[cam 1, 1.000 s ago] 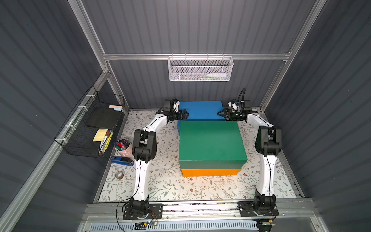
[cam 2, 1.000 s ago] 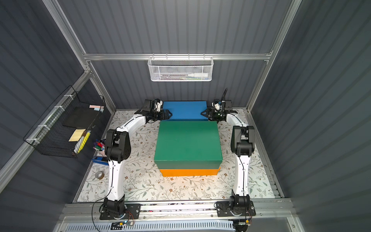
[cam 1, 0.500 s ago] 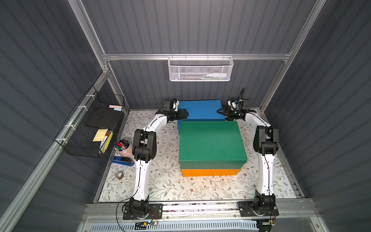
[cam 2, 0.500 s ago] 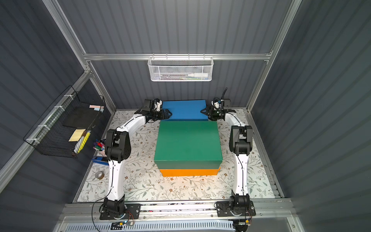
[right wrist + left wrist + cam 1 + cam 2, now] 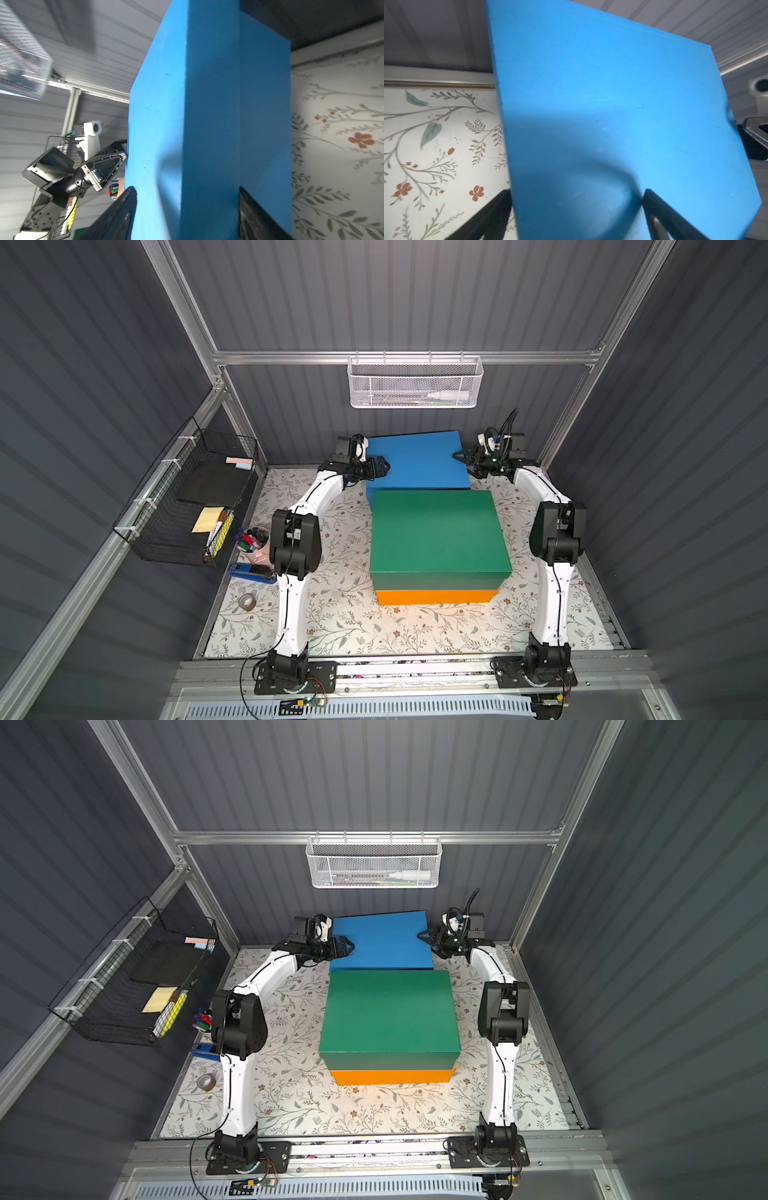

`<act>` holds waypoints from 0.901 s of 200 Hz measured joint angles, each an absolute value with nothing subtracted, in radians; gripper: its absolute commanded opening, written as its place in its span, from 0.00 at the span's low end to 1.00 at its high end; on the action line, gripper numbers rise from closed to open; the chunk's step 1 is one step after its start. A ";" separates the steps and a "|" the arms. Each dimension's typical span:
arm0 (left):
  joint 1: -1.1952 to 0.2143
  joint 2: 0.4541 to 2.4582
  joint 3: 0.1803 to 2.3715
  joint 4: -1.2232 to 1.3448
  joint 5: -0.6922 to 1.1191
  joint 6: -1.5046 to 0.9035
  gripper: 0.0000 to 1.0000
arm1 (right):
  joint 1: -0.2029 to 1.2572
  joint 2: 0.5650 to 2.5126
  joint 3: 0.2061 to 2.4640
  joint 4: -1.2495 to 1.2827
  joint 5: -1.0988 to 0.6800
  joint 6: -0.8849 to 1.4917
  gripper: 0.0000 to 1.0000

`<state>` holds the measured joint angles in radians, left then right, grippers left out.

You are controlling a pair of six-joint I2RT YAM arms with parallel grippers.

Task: Stack the shoeboxes
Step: Pick up the shoebox from the center of the board, then place the shoebox at the shoebox.

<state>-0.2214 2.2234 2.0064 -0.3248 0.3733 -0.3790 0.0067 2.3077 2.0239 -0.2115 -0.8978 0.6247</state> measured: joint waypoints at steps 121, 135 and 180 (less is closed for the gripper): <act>-0.221 2.098 2.085 -0.379 0.371 -0.421 0.99 | 0.009 2.194 2.079 -0.305 -0.897 0.681 0.74; -0.221 2.090 2.085 -0.387 0.371 -0.426 1.00 | 0.011 2.183 2.079 -0.325 -0.895 0.686 0.74; -0.221 2.065 2.104 -0.398 0.371 -0.438 1.00 | 0.016 2.163 2.114 -0.331 -0.885 0.708 0.74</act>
<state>-0.2211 2.0651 2.1036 -0.3985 0.3706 -0.4381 0.0158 2.1628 2.1136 -0.3305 -0.8852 0.7082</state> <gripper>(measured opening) 0.996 0.738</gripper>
